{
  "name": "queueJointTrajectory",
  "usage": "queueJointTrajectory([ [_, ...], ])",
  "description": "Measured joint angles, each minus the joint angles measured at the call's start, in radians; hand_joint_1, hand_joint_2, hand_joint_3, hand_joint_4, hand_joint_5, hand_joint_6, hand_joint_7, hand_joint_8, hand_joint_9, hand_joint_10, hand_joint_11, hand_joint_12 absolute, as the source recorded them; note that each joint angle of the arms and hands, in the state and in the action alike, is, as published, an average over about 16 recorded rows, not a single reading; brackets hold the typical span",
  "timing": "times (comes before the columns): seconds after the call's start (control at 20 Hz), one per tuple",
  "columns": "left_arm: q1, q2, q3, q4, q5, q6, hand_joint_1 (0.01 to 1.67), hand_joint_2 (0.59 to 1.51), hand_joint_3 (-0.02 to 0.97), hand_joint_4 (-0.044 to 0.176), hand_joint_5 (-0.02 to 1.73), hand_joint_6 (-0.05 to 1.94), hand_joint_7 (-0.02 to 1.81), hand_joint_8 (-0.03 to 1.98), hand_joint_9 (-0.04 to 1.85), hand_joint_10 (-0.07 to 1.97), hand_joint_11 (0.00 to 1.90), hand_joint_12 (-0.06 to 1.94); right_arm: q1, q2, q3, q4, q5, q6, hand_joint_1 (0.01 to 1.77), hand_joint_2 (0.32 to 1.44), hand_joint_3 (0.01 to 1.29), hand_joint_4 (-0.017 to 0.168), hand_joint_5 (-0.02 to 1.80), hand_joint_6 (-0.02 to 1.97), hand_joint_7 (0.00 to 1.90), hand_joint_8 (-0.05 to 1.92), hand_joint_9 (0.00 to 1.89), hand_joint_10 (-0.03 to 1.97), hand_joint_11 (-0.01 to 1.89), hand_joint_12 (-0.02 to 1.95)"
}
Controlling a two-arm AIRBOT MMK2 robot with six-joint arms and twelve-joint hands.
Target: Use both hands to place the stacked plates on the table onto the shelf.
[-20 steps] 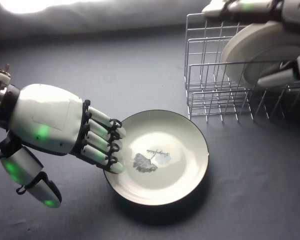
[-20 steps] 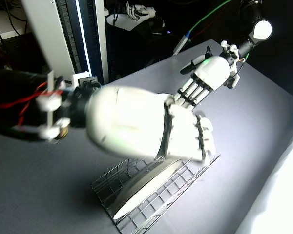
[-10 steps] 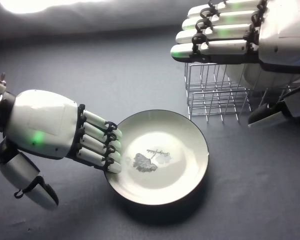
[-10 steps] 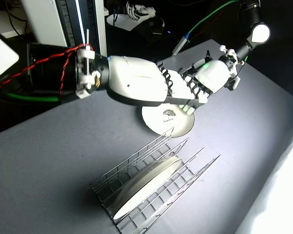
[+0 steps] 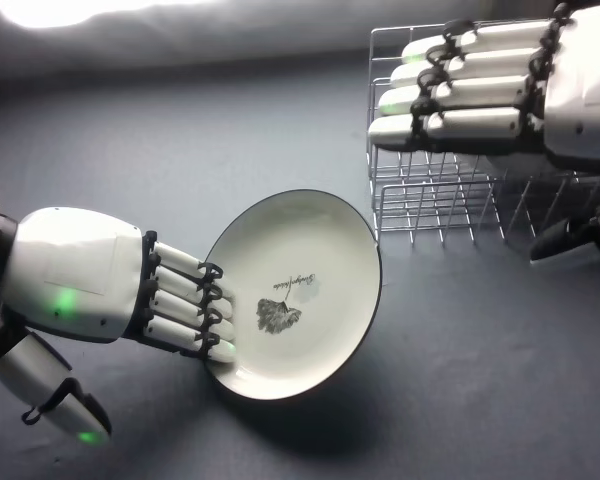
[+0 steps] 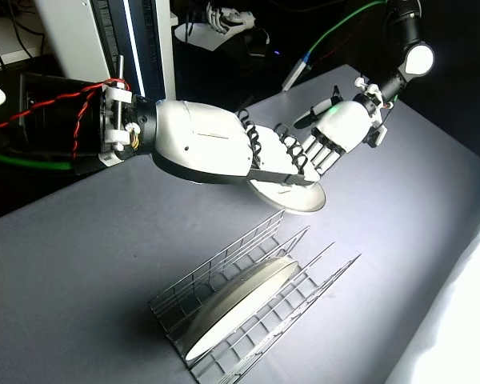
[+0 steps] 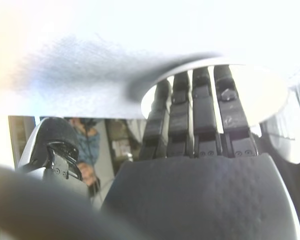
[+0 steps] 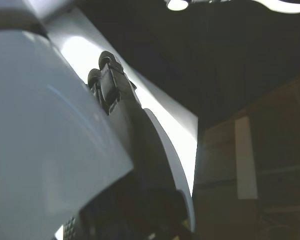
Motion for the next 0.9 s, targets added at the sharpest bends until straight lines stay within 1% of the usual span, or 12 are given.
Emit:
queueJointTrajectory([
  [0.25,0.023,0.006,-0.014,-0.017,0.006,0.012,0.02,1.166,0.002,-0.009,0.23,-0.02,0.28,-0.02,0.30,-0.01,0.16,0.22,-0.024,-0.005,-0.016,-0.061,0.007,-0.001,0.98,0.97,0.01,0.004,0.02,0.01,0.02,0.01,0.02,0.02,0.02,0.03],
  [0.45,0.031,0.007,-0.019,-0.025,0.003,0.018,0.02,1.167,0.002,-0.009,0.22,-0.02,0.28,-0.02,0.30,-0.01,0.16,0.22,-0.047,-0.027,-0.022,-0.110,0.001,-0.002,1.08,0.96,0.01,0.004,0.02,0.01,0.02,0.01,0.02,0.02,0.02,0.21],
  [0.65,0.035,0.007,-0.020,-0.031,-0.003,0.021,0.02,1.168,0.002,-0.010,0.22,-0.02,0.29,-0.02,0.30,-0.01,0.16,0.22,-0.072,-0.062,-0.023,-0.147,-0.019,-0.004,1.21,0.96,0.01,0.004,0.02,0.01,0.02,0.02,0.02,0.02,0.02,0.37],
  [0.9,0.038,0.004,-0.019,-0.037,-0.010,0.008,0.02,1.169,0.003,-0.010,0.22,-0.02,0.29,-0.02,0.30,-0.01,0.16,0.22,-0.100,-0.125,-0.010,-0.163,-0.059,-0.006,1.35,0.95,0.01,0.004,0.02,0.01,0.02,0.02,0.02,0.02,0.02,0.60],
])
